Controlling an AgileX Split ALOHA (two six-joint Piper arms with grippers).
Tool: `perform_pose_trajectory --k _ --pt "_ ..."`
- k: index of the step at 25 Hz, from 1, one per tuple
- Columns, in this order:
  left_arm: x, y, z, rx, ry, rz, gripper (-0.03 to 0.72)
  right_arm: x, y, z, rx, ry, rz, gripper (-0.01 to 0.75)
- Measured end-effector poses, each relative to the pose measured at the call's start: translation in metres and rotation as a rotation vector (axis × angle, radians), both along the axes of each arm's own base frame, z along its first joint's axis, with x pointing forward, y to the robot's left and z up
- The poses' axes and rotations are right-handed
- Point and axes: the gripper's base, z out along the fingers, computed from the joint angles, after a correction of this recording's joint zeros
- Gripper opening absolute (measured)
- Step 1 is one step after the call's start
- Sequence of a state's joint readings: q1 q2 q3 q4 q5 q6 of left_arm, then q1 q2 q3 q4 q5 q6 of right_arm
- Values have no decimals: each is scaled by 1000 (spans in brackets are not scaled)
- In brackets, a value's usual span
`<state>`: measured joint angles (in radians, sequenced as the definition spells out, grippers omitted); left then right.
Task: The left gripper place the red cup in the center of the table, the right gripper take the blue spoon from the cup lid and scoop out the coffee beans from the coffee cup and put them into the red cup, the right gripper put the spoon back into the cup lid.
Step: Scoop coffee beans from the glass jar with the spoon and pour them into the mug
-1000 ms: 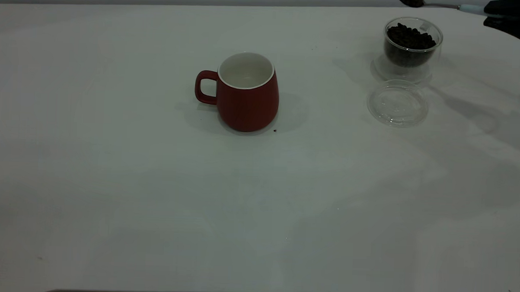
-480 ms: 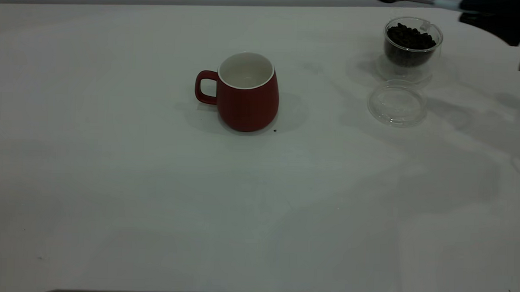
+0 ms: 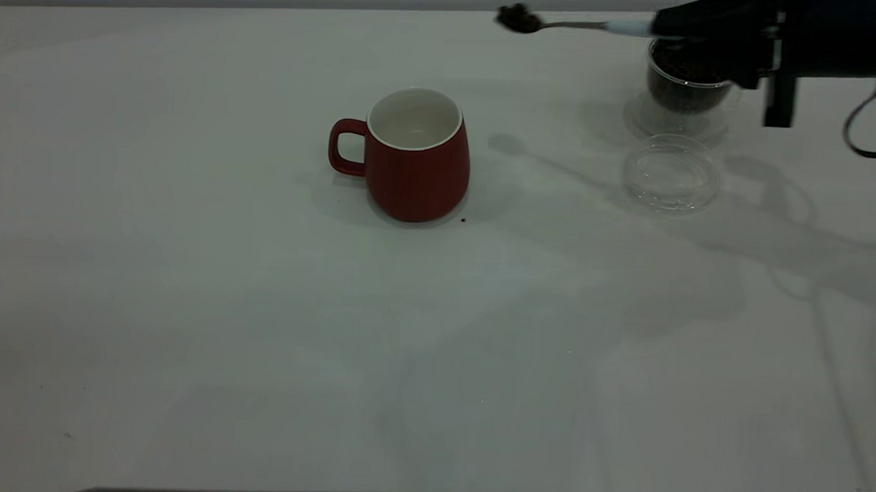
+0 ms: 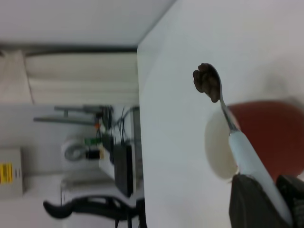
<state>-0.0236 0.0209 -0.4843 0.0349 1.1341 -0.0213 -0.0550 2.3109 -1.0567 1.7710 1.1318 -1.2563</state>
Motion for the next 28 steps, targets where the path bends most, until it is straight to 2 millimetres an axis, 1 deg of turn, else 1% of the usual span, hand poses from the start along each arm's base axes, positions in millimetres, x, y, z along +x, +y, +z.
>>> perform_pose_trajectory --k 5,14,18,23,28 --pt "0 0 0 0 0 0 587 -5 25 0 4 7 65 113" --pt "0 0 0 0 0 0 587 -13 53 0 2 15 139 113" --pt "0 0 0 0 0 0 587 -14 58 -3 -35 22 141 113" --pt "0 0 0 0 0 0 587 -12 56 -7 -80 30 123 113" --pt "0 0 0 -2 0 2 587 -9 55 -9 -123 1 118 113"
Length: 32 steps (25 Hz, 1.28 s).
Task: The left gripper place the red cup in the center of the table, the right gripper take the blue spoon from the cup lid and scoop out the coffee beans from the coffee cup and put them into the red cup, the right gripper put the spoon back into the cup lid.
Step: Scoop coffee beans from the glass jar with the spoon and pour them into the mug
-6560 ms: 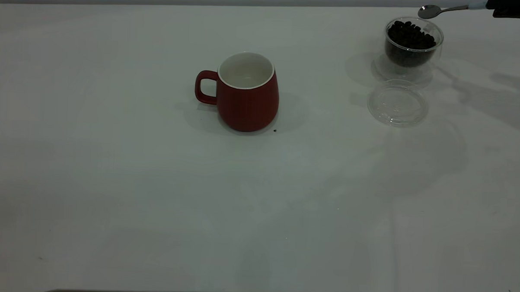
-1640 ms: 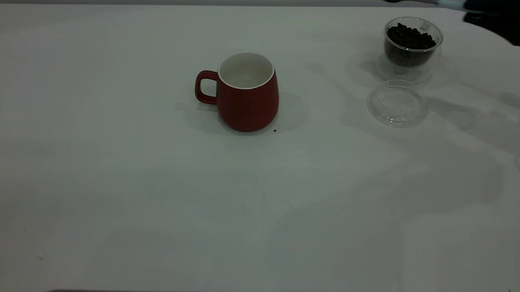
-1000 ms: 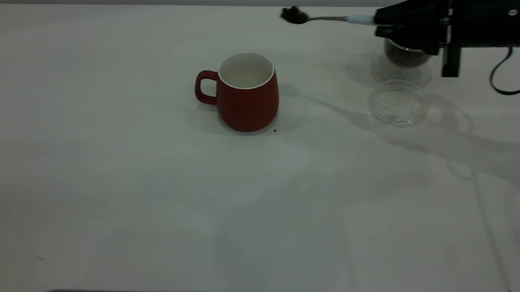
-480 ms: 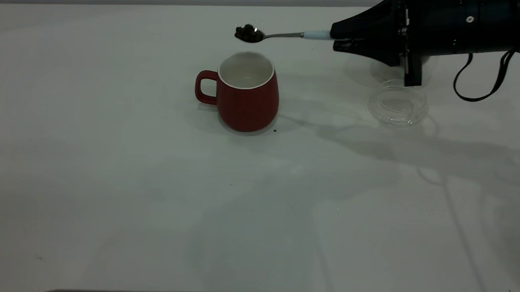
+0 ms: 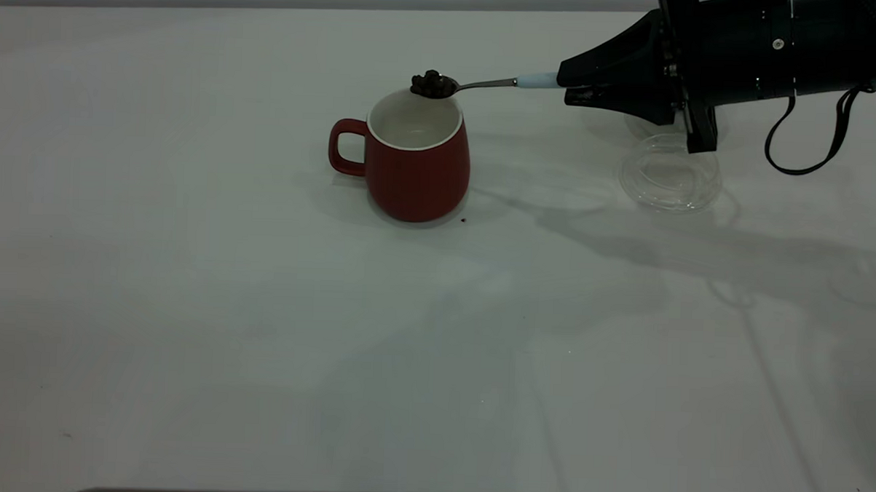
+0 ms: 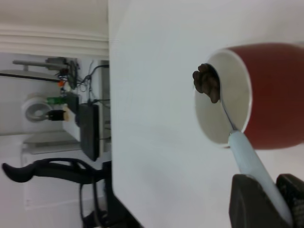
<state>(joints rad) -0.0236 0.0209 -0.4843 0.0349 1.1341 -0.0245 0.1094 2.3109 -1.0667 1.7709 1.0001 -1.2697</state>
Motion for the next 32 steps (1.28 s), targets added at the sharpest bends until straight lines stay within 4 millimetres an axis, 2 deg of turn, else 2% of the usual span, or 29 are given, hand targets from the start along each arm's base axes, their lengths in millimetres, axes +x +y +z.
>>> perform_pose_trajectory --k 12,24,28,32 --pt "0 0 0 1 0 -1 587 1 -1 -1 -71 -159 73 113" --pt "0 0 0 2 0 -1 587 1 -2 -3 -233 -574 286 113" --pt "0 0 0 2 0 -1 587 2 -3 -4 -249 -580 289 113" --pt "0 0 0 2 0 -1 587 0 0 0 -155 -478 237 113"
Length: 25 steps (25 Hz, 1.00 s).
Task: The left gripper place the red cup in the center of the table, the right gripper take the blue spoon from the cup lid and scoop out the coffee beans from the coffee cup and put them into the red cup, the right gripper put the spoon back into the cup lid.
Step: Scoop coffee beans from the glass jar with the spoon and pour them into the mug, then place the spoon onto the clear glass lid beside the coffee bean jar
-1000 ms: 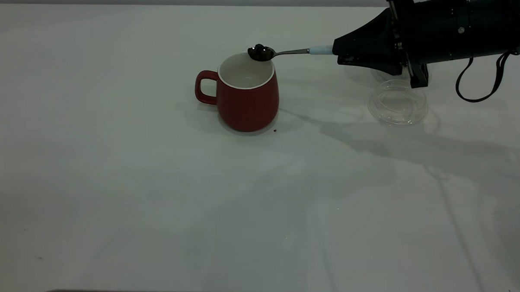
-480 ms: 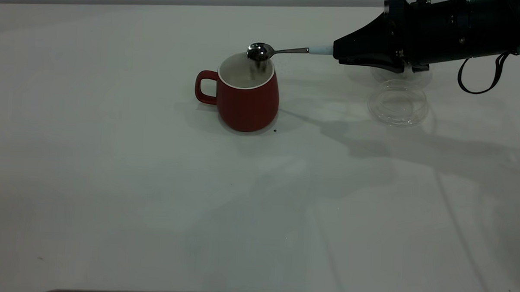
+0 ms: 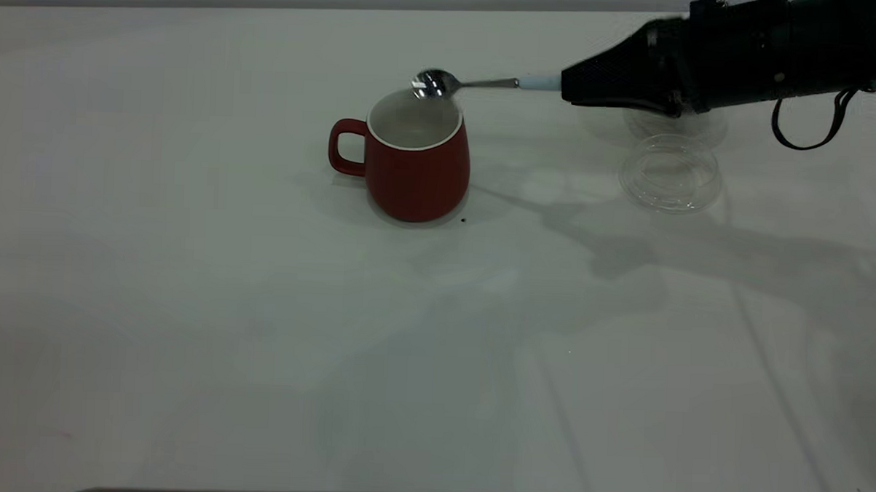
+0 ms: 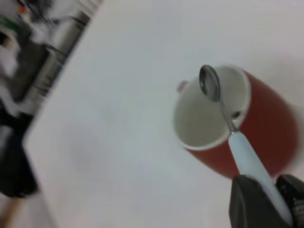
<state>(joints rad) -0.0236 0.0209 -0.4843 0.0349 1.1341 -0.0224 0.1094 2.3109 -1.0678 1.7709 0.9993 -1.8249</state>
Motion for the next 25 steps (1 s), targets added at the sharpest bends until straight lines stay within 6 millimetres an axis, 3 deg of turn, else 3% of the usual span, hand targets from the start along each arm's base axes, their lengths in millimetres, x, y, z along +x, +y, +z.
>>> perform_pose_trajectory --k 7,13,19,25 --pt "0 0 0 0 0 0 587 -1 -17 19 140 277 -176 113" --pt "0 0 0 1 0 -1 587 -19 -56 47 129 378 -391 113" --pt "0 0 0 1 0 -1 587 -48 -98 36 139 499 -559 113" --pt "0 0 0 1 0 -1 587 -68 -123 24 114 566 -672 113"
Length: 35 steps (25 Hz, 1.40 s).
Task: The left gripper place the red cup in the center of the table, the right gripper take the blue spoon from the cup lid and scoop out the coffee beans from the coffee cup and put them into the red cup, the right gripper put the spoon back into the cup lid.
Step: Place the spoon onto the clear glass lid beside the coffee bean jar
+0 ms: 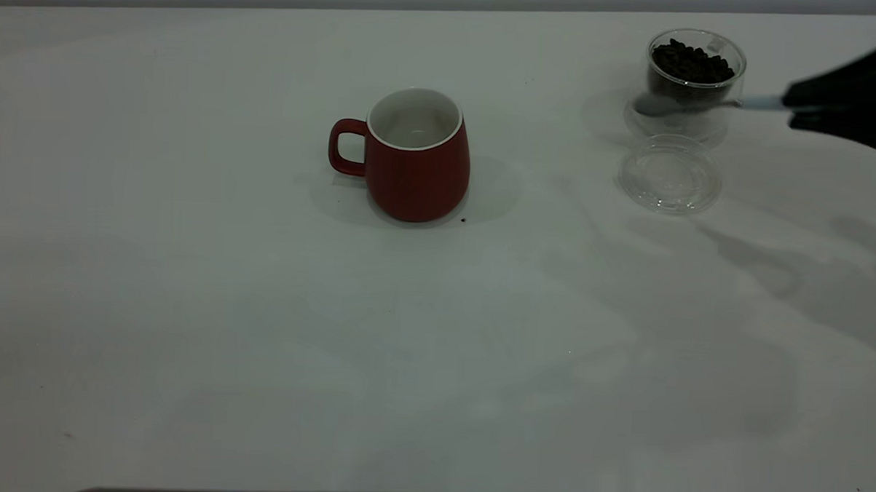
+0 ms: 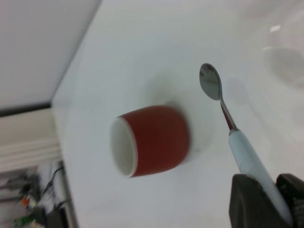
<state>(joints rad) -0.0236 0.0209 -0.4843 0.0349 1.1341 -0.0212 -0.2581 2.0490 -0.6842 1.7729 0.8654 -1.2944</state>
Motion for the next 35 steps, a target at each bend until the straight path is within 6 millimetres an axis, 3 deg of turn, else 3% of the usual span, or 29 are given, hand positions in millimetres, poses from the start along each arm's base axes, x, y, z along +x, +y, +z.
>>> perform_pose_trajectory --k 12,35 --pt "0 0 0 0 0 0 587 -3 -12 -24 -76 99 -49 113" --pt "0 0 0 -1 0 1 587 42 -17 -76 41 72 -20 113"
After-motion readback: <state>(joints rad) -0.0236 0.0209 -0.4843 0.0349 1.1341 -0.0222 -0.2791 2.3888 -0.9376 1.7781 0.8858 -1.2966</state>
